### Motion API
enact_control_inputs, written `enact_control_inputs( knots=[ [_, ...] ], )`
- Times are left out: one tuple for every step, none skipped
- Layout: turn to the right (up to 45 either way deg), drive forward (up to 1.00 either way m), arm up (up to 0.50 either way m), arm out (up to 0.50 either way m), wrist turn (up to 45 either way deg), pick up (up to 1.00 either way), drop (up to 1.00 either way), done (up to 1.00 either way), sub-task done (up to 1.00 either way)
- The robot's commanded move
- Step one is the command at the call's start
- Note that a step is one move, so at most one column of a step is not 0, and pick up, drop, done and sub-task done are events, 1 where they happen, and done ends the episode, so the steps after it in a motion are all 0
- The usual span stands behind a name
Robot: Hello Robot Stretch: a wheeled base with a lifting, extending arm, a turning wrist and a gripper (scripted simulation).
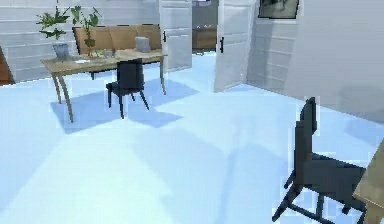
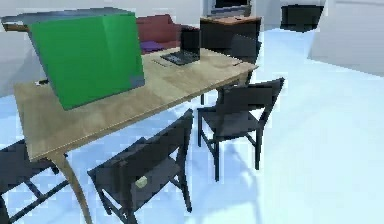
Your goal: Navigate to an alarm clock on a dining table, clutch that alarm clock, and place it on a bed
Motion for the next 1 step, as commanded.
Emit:
enact_control_inputs(
  knots=[
    [0.0,1.00,0.00,0.00,0.0,0.00,0.00,0.00,0.00]
  ],
)
